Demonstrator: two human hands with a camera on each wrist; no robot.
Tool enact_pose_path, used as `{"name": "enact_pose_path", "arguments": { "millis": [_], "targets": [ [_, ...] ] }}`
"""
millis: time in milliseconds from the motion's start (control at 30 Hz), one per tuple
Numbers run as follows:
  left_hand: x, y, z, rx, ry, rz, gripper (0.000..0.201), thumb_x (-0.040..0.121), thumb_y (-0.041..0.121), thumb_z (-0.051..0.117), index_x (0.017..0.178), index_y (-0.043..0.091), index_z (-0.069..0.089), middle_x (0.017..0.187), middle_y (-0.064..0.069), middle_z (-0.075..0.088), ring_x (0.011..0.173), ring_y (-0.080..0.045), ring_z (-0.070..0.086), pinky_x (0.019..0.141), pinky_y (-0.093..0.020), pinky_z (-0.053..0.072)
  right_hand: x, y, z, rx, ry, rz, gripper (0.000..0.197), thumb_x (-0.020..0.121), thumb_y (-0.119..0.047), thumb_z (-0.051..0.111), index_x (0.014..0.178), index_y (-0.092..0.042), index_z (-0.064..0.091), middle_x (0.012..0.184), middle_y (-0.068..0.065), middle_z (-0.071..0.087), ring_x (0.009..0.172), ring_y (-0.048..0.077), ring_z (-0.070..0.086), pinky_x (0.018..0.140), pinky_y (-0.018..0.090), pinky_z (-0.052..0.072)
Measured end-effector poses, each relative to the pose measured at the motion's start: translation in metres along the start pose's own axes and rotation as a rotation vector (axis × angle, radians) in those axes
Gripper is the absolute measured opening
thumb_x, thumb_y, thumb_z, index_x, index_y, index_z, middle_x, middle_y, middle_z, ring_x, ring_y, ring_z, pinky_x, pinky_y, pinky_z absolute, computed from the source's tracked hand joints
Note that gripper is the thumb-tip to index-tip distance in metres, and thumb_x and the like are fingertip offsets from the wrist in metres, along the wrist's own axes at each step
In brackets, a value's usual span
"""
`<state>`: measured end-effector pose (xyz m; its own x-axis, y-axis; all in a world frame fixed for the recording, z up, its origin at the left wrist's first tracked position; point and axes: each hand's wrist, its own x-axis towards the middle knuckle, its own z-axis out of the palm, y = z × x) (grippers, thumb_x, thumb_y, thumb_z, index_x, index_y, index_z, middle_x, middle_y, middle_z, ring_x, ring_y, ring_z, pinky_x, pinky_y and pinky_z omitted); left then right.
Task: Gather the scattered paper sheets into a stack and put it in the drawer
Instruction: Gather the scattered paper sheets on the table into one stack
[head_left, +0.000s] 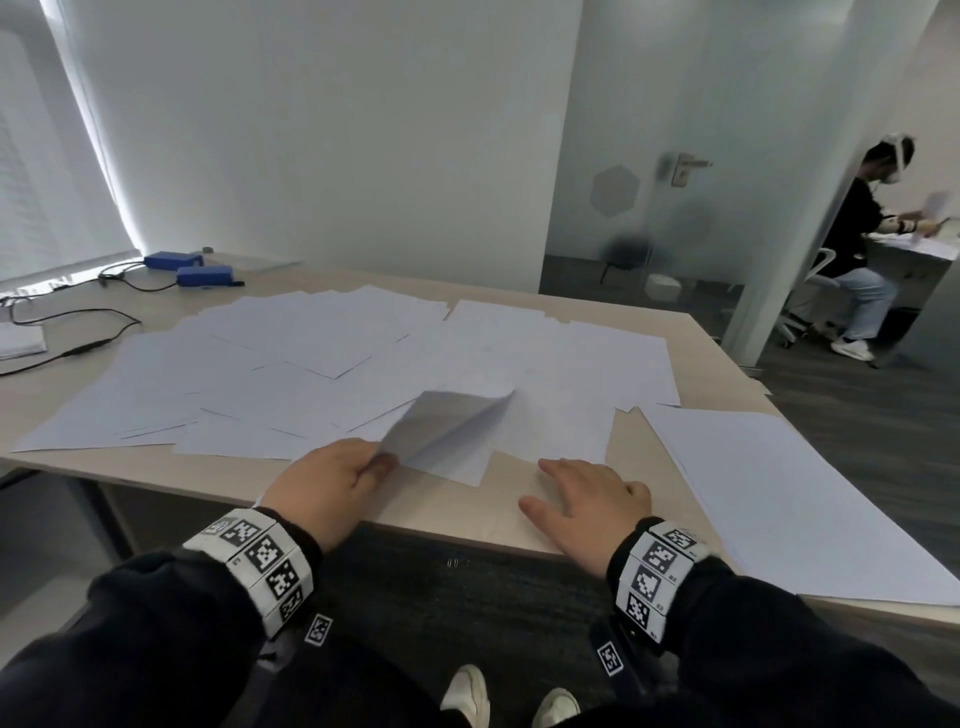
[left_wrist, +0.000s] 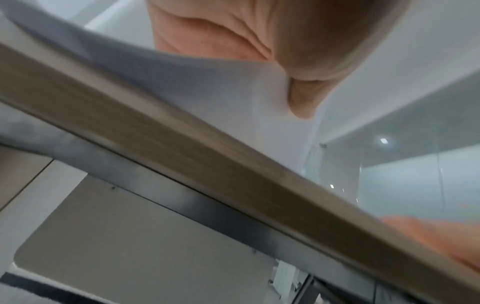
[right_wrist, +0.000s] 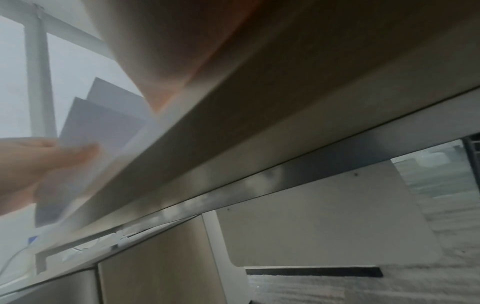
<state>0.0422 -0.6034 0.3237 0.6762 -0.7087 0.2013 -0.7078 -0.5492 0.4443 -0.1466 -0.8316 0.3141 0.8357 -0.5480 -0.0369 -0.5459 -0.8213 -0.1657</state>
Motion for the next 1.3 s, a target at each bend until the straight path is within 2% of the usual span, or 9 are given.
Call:
{"name": "enact_pose_path", "arguments": {
  "millis": [200, 333, 500, 667, 767, 967, 1067, 1167, 1300],
  "targets": [
    [0.006, 0.013, 0.013, -0.106, 0.087, -0.016, 0.035, 0.102, 0.042, 0.039, 0.087, 0.017, 0.059, 0.084, 0.005, 0.058, 0.081, -0.014, 0.056, 0.075, -0.033, 0.043, -0.017, -0.017, 0.002, 0.084, -0.013, -0.230, 0.060, 0.089, -0.064, 0.037, 0.145, -0.044, 0.032, 0.145, -0.019, 0.045, 0.135, 0.008, 0.037, 0.113, 0.046, 0.025],
    [0.009, 0.017, 0.022, -0.094, 0.064, 0.047, 0.032, 0.102, 0.043, 0.036, 0.089, 0.024, 0.059, 0.085, 0.010, 0.059, 0.084, -0.012, 0.056, 0.075, -0.032, 0.044, -0.021, -0.019, 0.001, 0.225, -0.035, -0.381, 0.052, 0.093, -0.053, 0.048, 0.142, -0.039, 0.042, 0.137, -0.019, 0.054, 0.127, 0.003, 0.045, 0.110, 0.034, 0.035],
    [0.003, 0.017, 0.040, 0.032, 0.018, 0.198, 0.042, 0.100, 0.049, 0.028, 0.126, 0.039, 0.059, 0.114, 0.019, 0.065, 0.105, -0.010, 0.058, 0.087, -0.029, 0.047, -0.022, -0.012, 0.000, 0.415, -0.064, -0.403, 0.046, 0.092, -0.048, 0.054, 0.137, -0.038, 0.052, 0.127, -0.025, 0.061, 0.118, -0.009, 0.050, 0.101, 0.019, 0.039],
    [0.002, 0.027, 0.045, 0.053, 0.013, 0.180, 0.055, 0.095, 0.056, 0.018, 0.127, 0.038, 0.059, 0.116, 0.019, 0.066, 0.107, -0.012, 0.059, 0.088, -0.030, 0.047, -0.015, -0.002, -0.002, 0.203, 0.117, -0.202, 0.055, 0.092, -0.063, 0.037, 0.140, -0.037, 0.044, 0.141, -0.016, 0.051, 0.124, 0.006, 0.050, 0.109, 0.038, 0.040],
    [0.006, 0.035, 0.043, 0.041, 0.024, 0.146, 0.042, 0.100, 0.049, 0.026, 0.120, 0.037, 0.060, 0.108, 0.018, 0.065, 0.103, -0.013, 0.058, 0.085, -0.032, 0.047, -0.013, -0.005, -0.003, 0.111, 0.083, -0.158, 0.053, 0.091, -0.061, 0.038, 0.137, -0.036, 0.042, 0.126, -0.011, 0.061, 0.111, 0.011, 0.058, 0.098, 0.038, 0.045],
    [0.011, 0.054, 0.050, 0.164, -0.060, 0.145, 0.055, 0.095, 0.054, 0.017, 0.131, 0.038, 0.054, 0.128, 0.018, 0.061, 0.119, -0.015, 0.055, 0.094, -0.034, 0.046, -0.012, -0.012, -0.005, 0.727, 0.156, -0.205, 0.017, 0.094, -0.025, 0.054, 0.101, -0.035, 0.066, 0.100, -0.018, 0.071, 0.093, -0.003, 0.065, 0.085, 0.022, 0.052],
    [0.003, 0.063, 0.053, 0.287, -0.097, 0.195, 0.060, 0.087, 0.067, 0.013, 0.119, 0.036, 0.052, 0.124, 0.016, 0.059, 0.120, -0.016, 0.054, 0.090, -0.036, 0.044, -0.006, -0.003, -0.002, 0.678, 0.199, -0.095, 0.014, 0.094, -0.032, 0.050, 0.099, -0.036, 0.063, 0.093, -0.020, 0.067, 0.084, -0.001, 0.062, 0.075, 0.023, 0.050],
    [-0.006, 0.065, 0.053, 0.415, -0.254, 0.186, 0.090, 0.074, 0.090, 0.025, 0.145, 0.037, 0.032, 0.156, 0.011, 0.032, 0.144, -0.017, 0.031, 0.112, -0.043, 0.030, -0.004, 0.006, 0.001, 0.643, 0.195, -0.017, 0.011, 0.095, -0.037, 0.049, 0.097, -0.036, 0.059, 0.090, -0.016, 0.068, 0.081, 0.003, 0.064, 0.079, 0.030, 0.054],
    [-0.006, 0.059, 0.045, 0.411, -0.259, 0.204, 0.079, 0.079, 0.080, 0.040, 0.147, 0.042, 0.028, 0.157, 0.013, 0.030, 0.145, -0.016, 0.029, 0.114, -0.043, 0.029, -0.003, 0.009, -0.003, 0.939, 0.263, 0.073, 0.016, 0.097, -0.034, 0.051, 0.090, -0.025, 0.063, 0.086, -0.008, 0.072, 0.078, 0.008, 0.068, 0.082, 0.035, 0.056]
  ]
}}
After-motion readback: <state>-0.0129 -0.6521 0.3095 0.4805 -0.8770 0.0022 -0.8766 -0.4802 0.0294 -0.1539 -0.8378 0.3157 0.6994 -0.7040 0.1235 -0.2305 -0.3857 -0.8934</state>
